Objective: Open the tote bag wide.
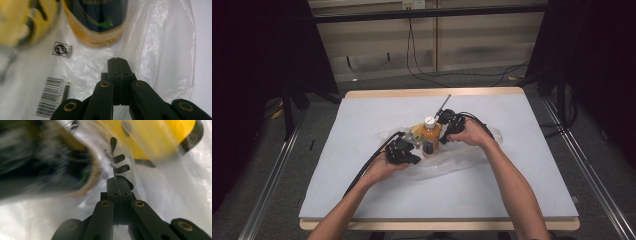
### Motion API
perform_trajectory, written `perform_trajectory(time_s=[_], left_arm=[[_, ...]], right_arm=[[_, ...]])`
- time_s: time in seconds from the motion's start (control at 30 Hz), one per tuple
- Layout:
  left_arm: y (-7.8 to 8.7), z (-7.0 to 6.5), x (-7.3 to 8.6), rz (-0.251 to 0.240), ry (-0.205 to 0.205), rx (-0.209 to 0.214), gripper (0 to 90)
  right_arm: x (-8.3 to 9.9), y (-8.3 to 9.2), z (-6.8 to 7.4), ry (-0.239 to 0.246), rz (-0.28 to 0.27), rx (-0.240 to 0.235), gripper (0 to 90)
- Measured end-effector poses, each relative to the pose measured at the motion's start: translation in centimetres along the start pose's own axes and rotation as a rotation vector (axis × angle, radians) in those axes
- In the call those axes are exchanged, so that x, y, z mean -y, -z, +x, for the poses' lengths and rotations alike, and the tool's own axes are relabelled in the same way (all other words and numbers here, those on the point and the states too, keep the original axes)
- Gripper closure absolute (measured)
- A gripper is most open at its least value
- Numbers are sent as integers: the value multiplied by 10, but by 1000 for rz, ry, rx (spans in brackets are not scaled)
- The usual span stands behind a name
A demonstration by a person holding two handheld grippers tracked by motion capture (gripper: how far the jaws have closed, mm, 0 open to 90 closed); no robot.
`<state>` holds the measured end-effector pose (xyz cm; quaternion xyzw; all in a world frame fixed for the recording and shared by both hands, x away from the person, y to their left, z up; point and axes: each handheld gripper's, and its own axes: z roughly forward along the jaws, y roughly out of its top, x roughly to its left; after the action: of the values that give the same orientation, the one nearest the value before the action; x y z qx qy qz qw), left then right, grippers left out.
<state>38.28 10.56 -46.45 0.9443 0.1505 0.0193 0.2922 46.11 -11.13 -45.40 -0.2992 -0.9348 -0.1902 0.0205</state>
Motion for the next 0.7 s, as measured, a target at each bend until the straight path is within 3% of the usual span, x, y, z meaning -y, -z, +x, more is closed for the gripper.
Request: perform_trajectory(time_s=[0.13, 0.27, 0.37, 0.53, 0.7], left_arm=[[2, -7, 5, -7, -14, 11, 900], [4, -12, 8, -13, -28, 16, 900], [4, -20, 9, -6, -44, 25, 900], [6, -37, 8, 28, -106, 24, 900], [8, -43, 13, 14, -108, 45, 900]], right_arm=[[-4, -6, -13, -69, -22, -37, 900], [-11, -7, -24, -109, -31, -28, 900], [-17, -8, -26, -110, -31, 10, 900], [-23, -10, -29, -120, -35, 62, 900], [-29, -12, -33, -134, -52, 109, 900]])
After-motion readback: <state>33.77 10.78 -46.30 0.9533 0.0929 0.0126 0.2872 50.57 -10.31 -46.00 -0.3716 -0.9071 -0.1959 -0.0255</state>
